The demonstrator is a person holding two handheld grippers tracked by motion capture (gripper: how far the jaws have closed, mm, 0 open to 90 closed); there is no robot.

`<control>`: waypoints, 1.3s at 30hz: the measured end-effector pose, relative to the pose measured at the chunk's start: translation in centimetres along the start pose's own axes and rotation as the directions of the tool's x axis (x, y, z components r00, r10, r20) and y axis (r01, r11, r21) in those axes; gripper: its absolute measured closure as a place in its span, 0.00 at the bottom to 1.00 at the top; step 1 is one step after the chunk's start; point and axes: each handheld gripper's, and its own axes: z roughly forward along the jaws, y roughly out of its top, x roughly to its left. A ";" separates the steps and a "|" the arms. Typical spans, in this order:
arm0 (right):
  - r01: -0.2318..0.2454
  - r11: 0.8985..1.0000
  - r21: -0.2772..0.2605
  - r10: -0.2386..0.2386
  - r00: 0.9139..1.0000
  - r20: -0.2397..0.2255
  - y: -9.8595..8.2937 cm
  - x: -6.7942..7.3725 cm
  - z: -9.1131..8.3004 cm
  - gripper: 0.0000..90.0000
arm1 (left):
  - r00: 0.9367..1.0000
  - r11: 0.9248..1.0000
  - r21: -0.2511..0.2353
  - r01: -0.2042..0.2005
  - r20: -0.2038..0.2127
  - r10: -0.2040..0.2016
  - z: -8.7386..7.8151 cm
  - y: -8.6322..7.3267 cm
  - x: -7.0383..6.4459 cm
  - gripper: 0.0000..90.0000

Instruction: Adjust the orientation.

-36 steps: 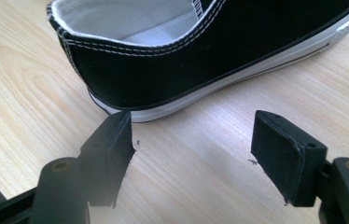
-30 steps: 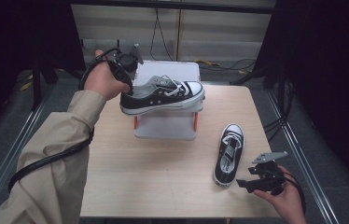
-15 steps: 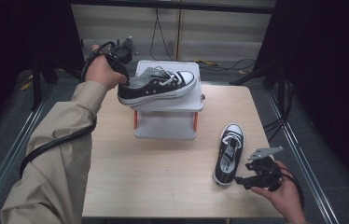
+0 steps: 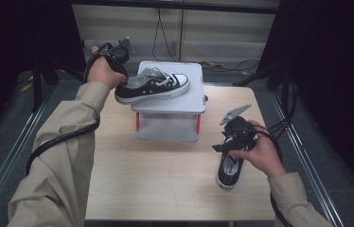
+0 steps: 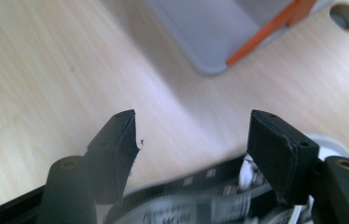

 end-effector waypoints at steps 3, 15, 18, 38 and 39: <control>0.005 1.000 -0.001 -0.005 1.000 -0.012 2.1 -0.5 0.8 0.39 | 0.999 1.000 -0.011 0.026 0.035 -0.026 0.5 -0.6 0.5 0.86; -0.016 0.999 -0.049 0.017 1.000 0.026 7.5 -1.8 0.8 0.65 | 0.996 0.997 -0.083 -0.007 0.085 0.014 -0.9 -1.5 0.4 0.77; -0.023 0.997 -0.071 0.025 0.999 0.028 8.0 -2.4 0.6 0.69 | 0.996 0.997 -0.080 -0.007 0.084 0.014 -1.0 -1.6 0.4 0.76; -0.065 0.994 -0.091 0.076 0.990 0.122 9.9 -4.3 2.0 0.89 | 0.994 0.999 -0.039 0.032 0.110 -0.028 -2.2 -2.5 -1.5 0.81; -0.067 0.993 -0.094 0.077 0.991 0.113 10.0 -4.4 2.0 0.90 | 0.993 0.999 -0.036 0.026 0.120 -0.021 -2.3 -2.6 -1.8 0.81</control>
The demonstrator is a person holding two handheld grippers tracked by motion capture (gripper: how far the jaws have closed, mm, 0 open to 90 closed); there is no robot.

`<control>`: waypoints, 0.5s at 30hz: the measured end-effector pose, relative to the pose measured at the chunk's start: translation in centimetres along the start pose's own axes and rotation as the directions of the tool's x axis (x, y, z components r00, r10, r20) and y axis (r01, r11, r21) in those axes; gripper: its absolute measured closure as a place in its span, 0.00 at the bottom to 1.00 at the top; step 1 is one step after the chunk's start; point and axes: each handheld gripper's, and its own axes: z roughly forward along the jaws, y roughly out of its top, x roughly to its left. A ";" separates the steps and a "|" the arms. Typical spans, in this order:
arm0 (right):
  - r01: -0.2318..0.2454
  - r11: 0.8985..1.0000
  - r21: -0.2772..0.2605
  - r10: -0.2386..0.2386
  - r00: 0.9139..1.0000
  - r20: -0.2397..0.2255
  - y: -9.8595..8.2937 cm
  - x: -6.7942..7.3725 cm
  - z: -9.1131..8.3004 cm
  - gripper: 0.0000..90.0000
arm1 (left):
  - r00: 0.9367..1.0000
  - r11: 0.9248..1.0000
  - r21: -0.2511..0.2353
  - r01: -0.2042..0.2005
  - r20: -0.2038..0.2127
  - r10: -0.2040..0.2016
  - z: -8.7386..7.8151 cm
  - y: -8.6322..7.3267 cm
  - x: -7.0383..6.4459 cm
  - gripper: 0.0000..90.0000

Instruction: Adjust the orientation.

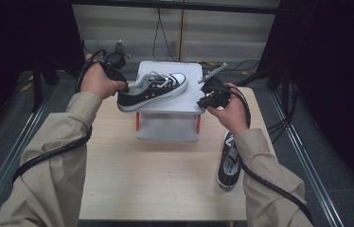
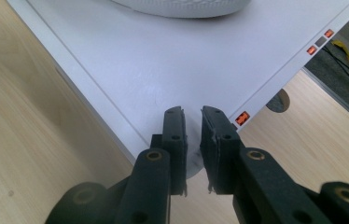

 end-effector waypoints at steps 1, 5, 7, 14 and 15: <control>-0.018 1.000 -0.001 0.018 1.000 -0.011 0.0 -0.1 0.1 0.90 | 1.000 1.000 -0.001 -0.031 -0.001 0.031 -0.2 -0.2 -0.8 0.79; -0.020 1.000 0.000 0.020 1.000 -0.005 0.1 -0.1 0.2 0.90 | 0.998 0.998 -0.010 -0.054 -0.013 0.054 -0.3 -0.4 -1.8 0.78; -0.037 0.999 -0.008 0.037 0.999 -0.006 0.0 -0.3 0.2 0.90 | 0.998 0.998 -0.009 -0.058 -0.016 0.058 -0.5 -0.6 -2.3 0.78; -0.043 0.999 -0.007 0.043 0.999 -0.003 0.1 -0.1 0.2 0.90 | 0.995 0.993 -0.062 -0.101 0.020 0.102 -0.6 -1.0 -2.5 0.64; -0.047 0.999 -0.005 0.047 0.999 -0.003 0.1 -0.1 0.2 0.90 | 0.989 0.986 -0.086 -0.143 0.016 0.145 -0.8 -1.0 -2.6 0.59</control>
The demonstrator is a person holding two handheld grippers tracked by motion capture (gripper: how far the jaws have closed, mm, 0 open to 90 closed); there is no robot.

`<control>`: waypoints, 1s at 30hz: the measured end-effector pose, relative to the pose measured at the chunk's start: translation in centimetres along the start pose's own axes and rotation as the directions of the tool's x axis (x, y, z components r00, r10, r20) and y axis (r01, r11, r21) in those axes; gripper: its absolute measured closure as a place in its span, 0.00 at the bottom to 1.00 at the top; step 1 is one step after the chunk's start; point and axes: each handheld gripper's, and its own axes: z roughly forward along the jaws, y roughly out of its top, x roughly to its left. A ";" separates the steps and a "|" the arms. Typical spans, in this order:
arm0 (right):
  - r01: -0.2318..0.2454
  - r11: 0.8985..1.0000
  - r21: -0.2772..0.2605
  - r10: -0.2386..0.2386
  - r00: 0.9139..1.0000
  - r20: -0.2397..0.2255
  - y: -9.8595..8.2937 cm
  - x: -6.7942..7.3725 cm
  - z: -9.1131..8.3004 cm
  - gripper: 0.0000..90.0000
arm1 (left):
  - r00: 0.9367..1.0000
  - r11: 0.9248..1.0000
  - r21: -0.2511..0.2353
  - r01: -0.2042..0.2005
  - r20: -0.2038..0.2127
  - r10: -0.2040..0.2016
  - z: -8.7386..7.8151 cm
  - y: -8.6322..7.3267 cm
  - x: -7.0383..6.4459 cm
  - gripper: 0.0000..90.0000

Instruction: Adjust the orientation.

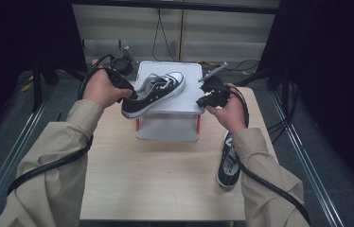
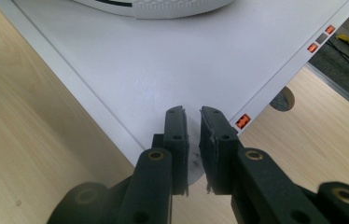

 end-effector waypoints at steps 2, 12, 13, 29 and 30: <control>-0.003 1.000 -0.001 0.003 1.000 0.000 0.0 0.0 0.0 0.90 | 1.000 1.000 -0.006 -0.019 0.002 0.019 -0.3 0.0 -0.1 0.59; -0.002 1.000 0.010 0.002 1.000 0.003 0.2 0.0 0.0 0.90 | 0.988 0.988 -0.049 -0.147 0.035 0.148 -2.0 0.3 -0.7 0.42; 0.000 1.000 0.013 0.000 1.000 0.005 0.2 0.0 0.0 0.90 | 0.979 0.980 -0.045 -0.193 0.057 0.196 -1.7 0.2 -0.9 0.40; -0.006 1.000 0.010 0.006 1.000 0.001 0.4 -0.3 0.2 0.89 | 0.965 0.972 0.096 -0.214 0.176 0.195 2.3 0.7 -2.1 0.95; -0.006 1.000 0.010 0.006 1.000 0.001 0.4 -0.3 0.2 0.89 | 0.965 0.972 0.096 -0.214 0.176 0.195 2.3 0.7 -2.1 0.96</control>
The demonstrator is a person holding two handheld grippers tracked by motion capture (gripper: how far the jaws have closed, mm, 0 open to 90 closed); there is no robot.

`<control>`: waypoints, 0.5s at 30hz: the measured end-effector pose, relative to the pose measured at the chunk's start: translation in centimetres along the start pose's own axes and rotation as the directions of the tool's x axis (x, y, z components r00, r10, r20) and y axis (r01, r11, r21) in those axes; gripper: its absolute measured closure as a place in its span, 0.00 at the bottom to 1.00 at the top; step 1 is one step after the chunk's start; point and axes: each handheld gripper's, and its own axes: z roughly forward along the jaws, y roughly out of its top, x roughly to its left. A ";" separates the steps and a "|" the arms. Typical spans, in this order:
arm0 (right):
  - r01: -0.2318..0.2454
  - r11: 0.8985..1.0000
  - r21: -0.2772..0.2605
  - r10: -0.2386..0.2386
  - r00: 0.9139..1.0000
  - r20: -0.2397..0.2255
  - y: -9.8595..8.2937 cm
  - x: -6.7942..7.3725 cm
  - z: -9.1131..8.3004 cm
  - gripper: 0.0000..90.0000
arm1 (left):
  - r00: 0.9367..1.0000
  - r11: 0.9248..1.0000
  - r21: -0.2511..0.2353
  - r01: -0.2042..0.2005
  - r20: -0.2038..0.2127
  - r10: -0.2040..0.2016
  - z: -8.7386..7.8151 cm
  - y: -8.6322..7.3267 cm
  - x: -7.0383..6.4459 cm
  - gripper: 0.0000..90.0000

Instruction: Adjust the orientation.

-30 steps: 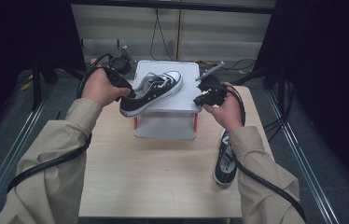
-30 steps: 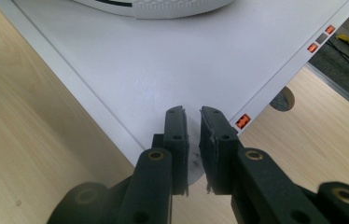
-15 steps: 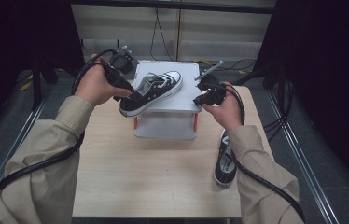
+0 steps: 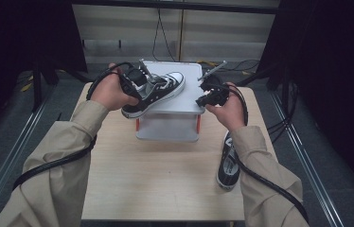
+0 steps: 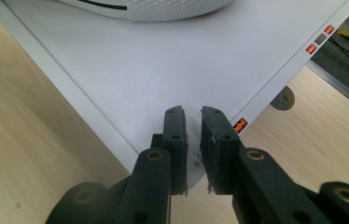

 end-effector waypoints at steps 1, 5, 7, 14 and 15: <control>0.001 1.000 -0.002 -0.001 1.000 0.000 0.0 0.0 0.0 0.89 | 1.000 1.000 -0.012 0.002 -0.013 -0.002 -0.2 0.0 0.0 0.96; 0.000 1.000 -0.009 0.000 1.000 -0.006 -0.1 -0.1 0.0 0.89 | 0.999 0.999 -0.032 -0.002 -0.035 0.001 -0.4 0.0 0.1 0.96; 0.005 1.000 -0.009 -0.005 1.000 -0.003 -0.1 -0.1 0.0 0.89 | 0.996 0.994 -0.087 0.068 -0.046 -0.072 -0.7 0.3 0.4 0.96; 0.006 1.000 -0.009 -0.006 1.000 -0.006 0.0 -0.2 0.1 0.89 | 0.981 0.971 -0.169 0.169 -0.068 -0.183 0.1 2.2 1.7 0.94; 0.006 1.000 -0.008 -0.006 1.000 -0.006 0.1 -0.3 0.2 0.89 | 0.976 0.967 -0.172 0.189 -0.076 -0.205 0.5 2.7 1.8 0.94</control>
